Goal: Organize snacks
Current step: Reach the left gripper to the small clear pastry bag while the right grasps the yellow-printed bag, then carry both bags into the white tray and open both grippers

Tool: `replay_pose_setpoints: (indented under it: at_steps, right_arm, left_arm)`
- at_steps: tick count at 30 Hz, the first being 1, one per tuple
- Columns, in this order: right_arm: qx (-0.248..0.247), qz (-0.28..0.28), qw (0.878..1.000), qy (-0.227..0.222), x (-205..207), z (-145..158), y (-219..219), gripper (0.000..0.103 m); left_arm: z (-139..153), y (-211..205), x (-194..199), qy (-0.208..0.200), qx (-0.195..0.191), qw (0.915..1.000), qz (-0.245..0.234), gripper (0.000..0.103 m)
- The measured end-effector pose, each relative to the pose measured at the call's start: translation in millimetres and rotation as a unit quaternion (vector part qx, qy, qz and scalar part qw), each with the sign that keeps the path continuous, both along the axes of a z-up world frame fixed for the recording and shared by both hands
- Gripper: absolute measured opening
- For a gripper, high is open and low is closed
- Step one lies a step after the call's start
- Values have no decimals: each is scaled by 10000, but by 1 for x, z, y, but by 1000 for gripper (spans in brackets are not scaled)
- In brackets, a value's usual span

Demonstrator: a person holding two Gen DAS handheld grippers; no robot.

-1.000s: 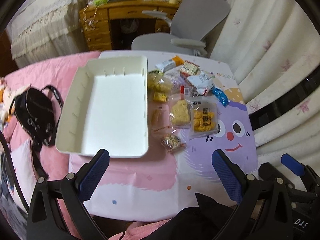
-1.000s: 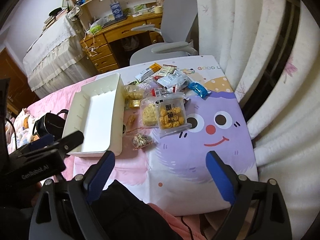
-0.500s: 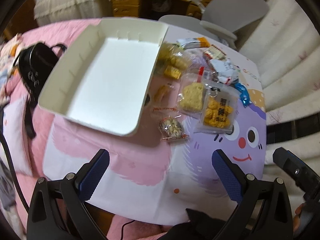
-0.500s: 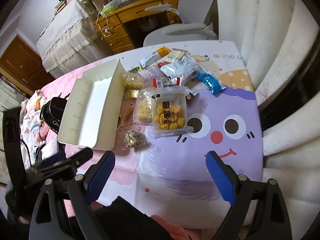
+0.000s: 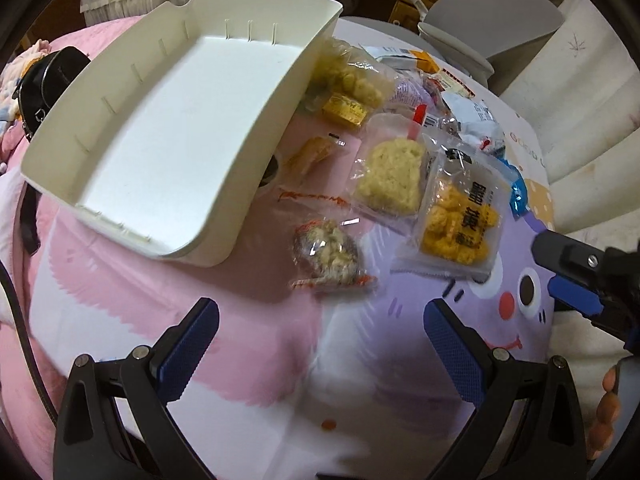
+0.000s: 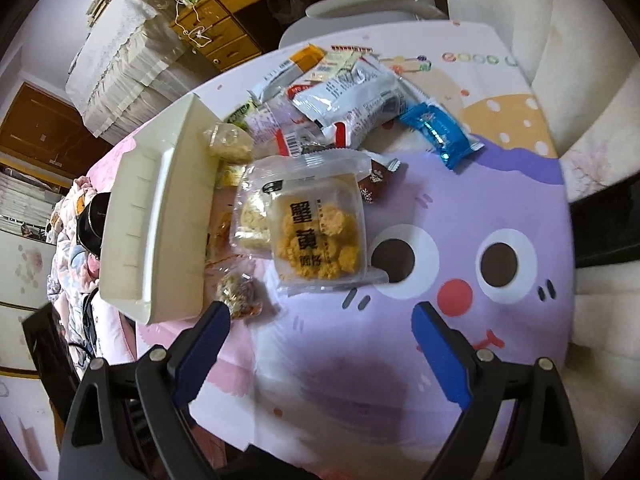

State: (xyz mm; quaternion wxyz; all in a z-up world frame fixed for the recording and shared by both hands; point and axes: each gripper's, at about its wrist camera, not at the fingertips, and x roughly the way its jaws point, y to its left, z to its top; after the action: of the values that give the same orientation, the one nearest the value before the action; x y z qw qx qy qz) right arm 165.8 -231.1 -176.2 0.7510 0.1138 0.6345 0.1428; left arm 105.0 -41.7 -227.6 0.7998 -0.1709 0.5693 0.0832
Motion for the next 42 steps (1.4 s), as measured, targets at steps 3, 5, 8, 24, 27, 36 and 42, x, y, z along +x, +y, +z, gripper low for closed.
replay_pose_setpoints:
  at_steps: [3,5,8,24,27,36,42]
  right_arm:
    - [70,23,9999,125,12,-16,2,92]
    - [93,16,9997,241,20,-27,4,92]
    - [132,12,9992,371,31,-41,8,92]
    - [-27,358,9967,722,54,-79,38,93]
    - [-108,418,9963,741,56,-81,43,93]
    - [-242,415,9960,749,56,-77,50,83]
    - [-239,286,9950,924,54,-81,47,82]
  left_arm:
    - [-9,-4,9,-157,85,9998,13,102]
    - [-15,-7,16,-185,216,9996,56,102]
    - [-25,-9,23,-171,316,9993,112,102]
    - [-66,-4,50,391,662,9962,405,90]
    - [-68,-5,55,438,682,9962,318,83]
    - [-63,-17,62,406,702,9967,62,50]
    - [-56,-23,65,551,843,9948,-131,49]
